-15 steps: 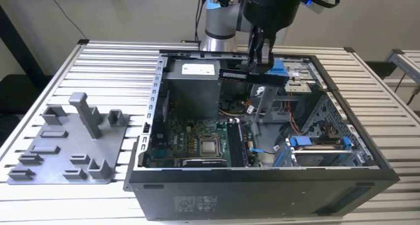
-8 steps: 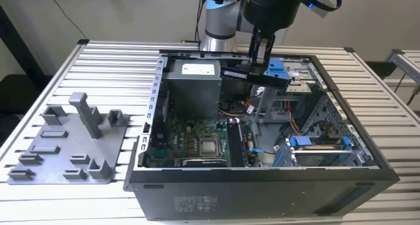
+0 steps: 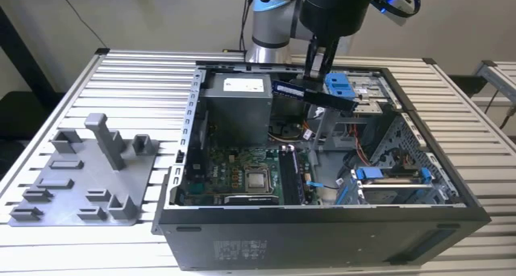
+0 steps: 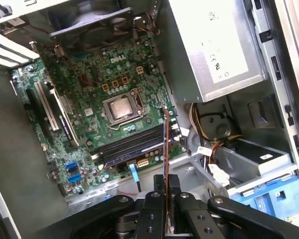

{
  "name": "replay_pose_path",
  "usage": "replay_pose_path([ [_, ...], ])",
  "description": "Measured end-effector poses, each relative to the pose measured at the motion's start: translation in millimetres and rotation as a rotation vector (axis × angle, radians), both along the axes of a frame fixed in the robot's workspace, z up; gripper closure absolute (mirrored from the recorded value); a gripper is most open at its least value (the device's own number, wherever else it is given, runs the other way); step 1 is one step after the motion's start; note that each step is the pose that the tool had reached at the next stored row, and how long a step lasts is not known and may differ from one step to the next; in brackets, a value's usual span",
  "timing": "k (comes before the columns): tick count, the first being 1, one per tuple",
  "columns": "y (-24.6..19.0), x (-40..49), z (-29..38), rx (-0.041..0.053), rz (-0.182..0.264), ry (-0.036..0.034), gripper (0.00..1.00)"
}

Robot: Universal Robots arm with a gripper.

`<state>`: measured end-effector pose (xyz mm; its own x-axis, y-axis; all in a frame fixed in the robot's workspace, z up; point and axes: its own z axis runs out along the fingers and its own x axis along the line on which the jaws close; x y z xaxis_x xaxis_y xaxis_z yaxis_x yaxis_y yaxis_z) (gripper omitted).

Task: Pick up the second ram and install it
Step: 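Insert the second ram into the second slot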

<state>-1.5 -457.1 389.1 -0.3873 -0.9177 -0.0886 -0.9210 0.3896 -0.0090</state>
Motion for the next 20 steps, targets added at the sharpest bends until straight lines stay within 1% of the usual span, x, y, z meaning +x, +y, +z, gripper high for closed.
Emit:
replay_pose_path([
  [4, 0.0, 0.0, -0.3, 0.0, -0.049, 0.0, 0.86],
  [8, 0.0, 0.0, -0.7, 0.0, -0.082, 0.0, 0.86],
  [20, 0.0, 0.0, -1.5, 0.0001, -0.139, 0.0, 0.86],
])
